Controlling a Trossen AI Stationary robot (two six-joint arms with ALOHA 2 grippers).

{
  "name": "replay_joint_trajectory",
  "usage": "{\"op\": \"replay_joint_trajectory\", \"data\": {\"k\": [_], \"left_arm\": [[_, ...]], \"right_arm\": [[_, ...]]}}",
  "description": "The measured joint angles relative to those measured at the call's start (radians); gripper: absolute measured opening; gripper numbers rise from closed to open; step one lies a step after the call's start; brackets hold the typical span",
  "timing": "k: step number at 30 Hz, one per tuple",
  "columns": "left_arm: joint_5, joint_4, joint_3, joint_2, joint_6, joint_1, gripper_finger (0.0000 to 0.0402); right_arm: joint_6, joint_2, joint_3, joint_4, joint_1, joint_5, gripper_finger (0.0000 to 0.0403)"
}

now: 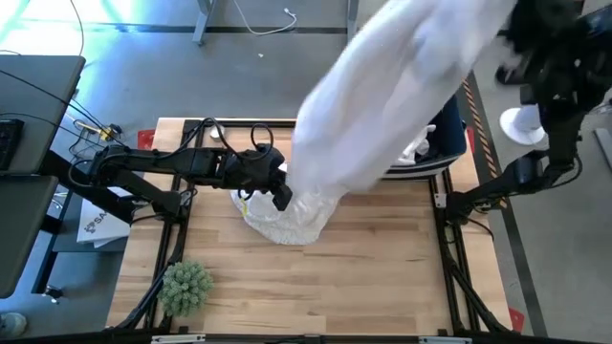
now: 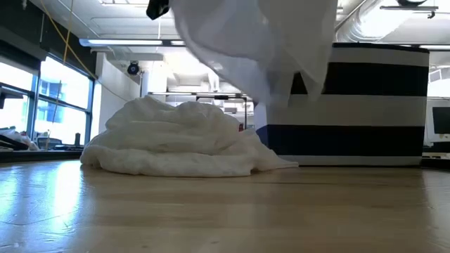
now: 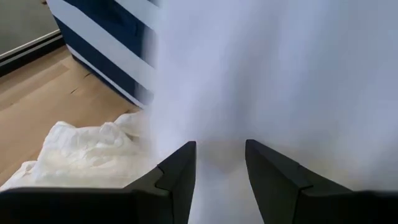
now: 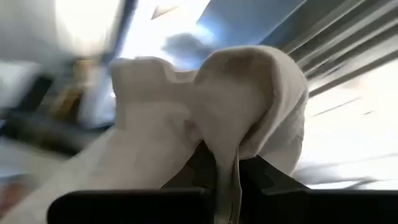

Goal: Sort clothes
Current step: Put the white shirt into the blue laundry organizer

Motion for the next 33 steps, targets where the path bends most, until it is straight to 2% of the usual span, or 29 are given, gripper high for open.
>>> {"op": "replay_joint_trajectory", "data": {"k": [6,8,12,15,21,24,26,30,33], "left_arm": [[0.0,0.003,0.0,0.0,0.0,-0.001,0.0136],[0.0,0.003,0.0,0.0,0.0,-0.002,0.0136],[0.0,0.003,0.0,0.0,0.0,-0.002,0.0136],[0.0,0.003,0.0,0.0,0.0,-0.002,0.0136],[0.001,0.003,0.0,0.0,0.016,-0.002,0.0136],[0.001,0.003,0.0,0.0,0.016,-0.003,0.0136],[0.001,0.003,0.0,0.0,0.017,-0.005,0.0136],[-0.001,0.003,0.0,0.0,0.019,-0.007,0.0136],[-0.001,0.002,0.0,0.0,0.019,-0.007,0.0136]], "right_arm": [[-0.248,0.056,0.047,0.202,-0.125,0.116,0.0017],[-0.308,0.064,0.04,0.214,-0.175,0.148,0.0017],[-0.345,0.073,0.039,-0.001,-0.3,0.282,0.0018],[-0.275,0.088,0.039,-0.283,-0.397,0.287,0.0018],[-0.015,0.144,0.037,-0.866,-0.533,0.188,0.0018],[0.119,0.194,0.038,-1.138,-0.585,0.032,0.0018],[0.146,0.244,0.037,-1.301,-0.603,-0.088,0.0018],[0.157,0.308,-0.071,-1.449,-0.596,-0.241,0.0018],[0.141,0.307,-0.241,-1.429,-0.585,-0.267,0.0018]]}}
